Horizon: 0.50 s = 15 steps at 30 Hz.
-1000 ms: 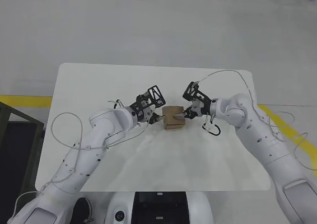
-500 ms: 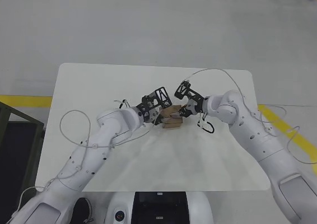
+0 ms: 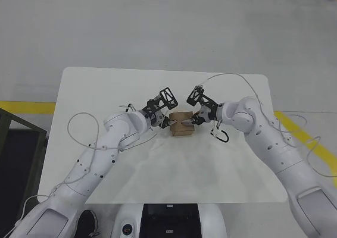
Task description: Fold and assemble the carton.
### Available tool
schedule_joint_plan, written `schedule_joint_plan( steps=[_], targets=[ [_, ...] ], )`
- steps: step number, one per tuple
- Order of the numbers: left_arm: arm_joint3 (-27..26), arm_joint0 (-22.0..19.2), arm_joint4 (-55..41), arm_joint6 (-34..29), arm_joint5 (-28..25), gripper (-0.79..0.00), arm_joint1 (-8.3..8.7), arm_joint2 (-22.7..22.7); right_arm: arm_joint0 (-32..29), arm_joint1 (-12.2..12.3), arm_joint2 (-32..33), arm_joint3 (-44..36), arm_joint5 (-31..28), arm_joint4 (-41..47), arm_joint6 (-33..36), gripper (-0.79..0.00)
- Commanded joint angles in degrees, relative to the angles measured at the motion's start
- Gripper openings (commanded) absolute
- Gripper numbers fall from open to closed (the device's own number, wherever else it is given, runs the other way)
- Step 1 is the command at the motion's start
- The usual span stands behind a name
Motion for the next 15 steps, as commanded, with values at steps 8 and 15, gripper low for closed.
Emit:
schedule_joint_plan(
  steps=[8,15],
  targets=[
    [-0.14,0.34,0.42,-0.22,-0.87,0.000,-0.09,0.28,-0.63,0.32,1.00,-1.04,-1.10,-0.99,-1.03,0.000],
    [-0.05,0.12,0.54,-0.58,-1.21,0.000,-0.21,0.34,-1.73,1.13,3.23,-1.90,-1.68,-2.27,-2.57,0.000]
  ],
)
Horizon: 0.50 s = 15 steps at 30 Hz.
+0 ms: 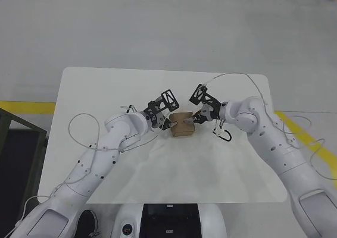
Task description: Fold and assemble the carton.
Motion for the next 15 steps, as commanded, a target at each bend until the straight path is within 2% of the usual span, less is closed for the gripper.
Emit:
schedule_joint_plan(
  steps=[1,8,15],
  targets=[
    [-0.18,0.05,0.03,-0.04,-0.11,0.000,0.01,-0.15,-0.53,0.26,0.64,-0.02,0.57,-0.35,0.21,0.000],
    [-0.77,0.17,0.19,-0.18,-0.47,0.000,-0.02,-0.32,0.17,-0.24,-0.39,1.28,3.29,-0.01,4.32,0.000],
    [-0.86,0.10,0.50,-0.53,-1.16,0.000,-0.07,-0.28,-0.89,0.46,1.84,0.26,1.65,-1.21,0.01,0.000]
  ],
)
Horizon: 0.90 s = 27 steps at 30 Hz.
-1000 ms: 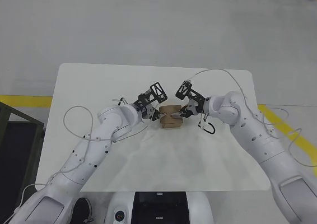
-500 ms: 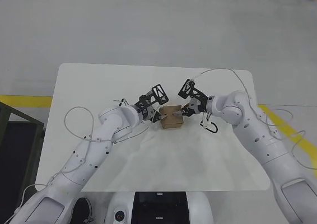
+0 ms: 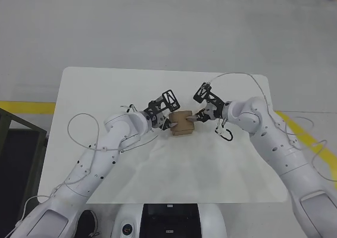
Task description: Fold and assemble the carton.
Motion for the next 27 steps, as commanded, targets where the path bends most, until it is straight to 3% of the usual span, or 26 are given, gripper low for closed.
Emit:
schedule_joint_plan(
  steps=[1,8,27],
  targets=[
    [0.01,-0.02,0.03,-0.02,-0.10,0.000,-0.02,0.00,-0.32,0.15,0.37,0.07,-0.20,-0.11,0.05,0.000],
    [-0.08,-0.21,-0.06,-0.16,-0.25,0.000,-0.16,0.20,1.41,-0.76,-1.55,2.31,1.31,1.14,3.88,0.000],
    [-0.77,0.22,-2.72,0.08,-1.44,0.000,0.00,-2.11,1.32,-1.07,-1.41,1.53,0.27,0.51,1.16,0.000]
  ],
)
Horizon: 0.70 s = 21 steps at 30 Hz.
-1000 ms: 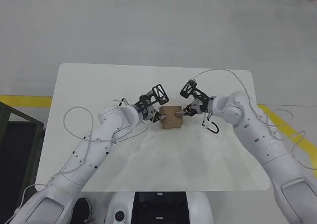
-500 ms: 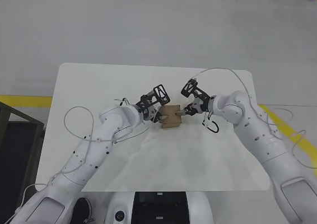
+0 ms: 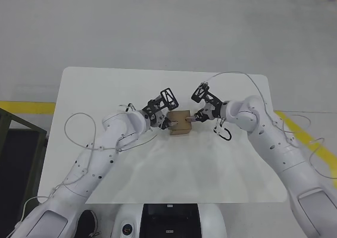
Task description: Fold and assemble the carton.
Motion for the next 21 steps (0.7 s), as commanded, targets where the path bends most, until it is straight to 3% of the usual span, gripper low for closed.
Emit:
schedule_joint_plan(
  steps=[1,12,17,21],
  targets=[
    [0.02,-0.13,-0.91,0.12,-0.32,0.000,0.02,-0.44,-0.33,0.16,0.44,-0.49,-0.52,-0.10,-0.57,0.000],
    [-0.24,0.72,-1.73,0.36,-0.78,0.000,0.27,-1.63,-3.27,1.39,3.02,-7.03,-1.33,-2.50,-1.61,0.000],
    [-0.57,1.06,-1.77,0.30,-0.77,0.000,0.46,-2.55,-3.50,1.92,2.30,-9.22,-9.50,-6.12,-2.78,0.000],
    [-0.46,1.41,-1.75,0.48,-0.98,0.000,0.61,-3.14,-2.69,1.56,1.48,-7.03,-8.28,-6.44,-2.77,0.000]
  ],
)
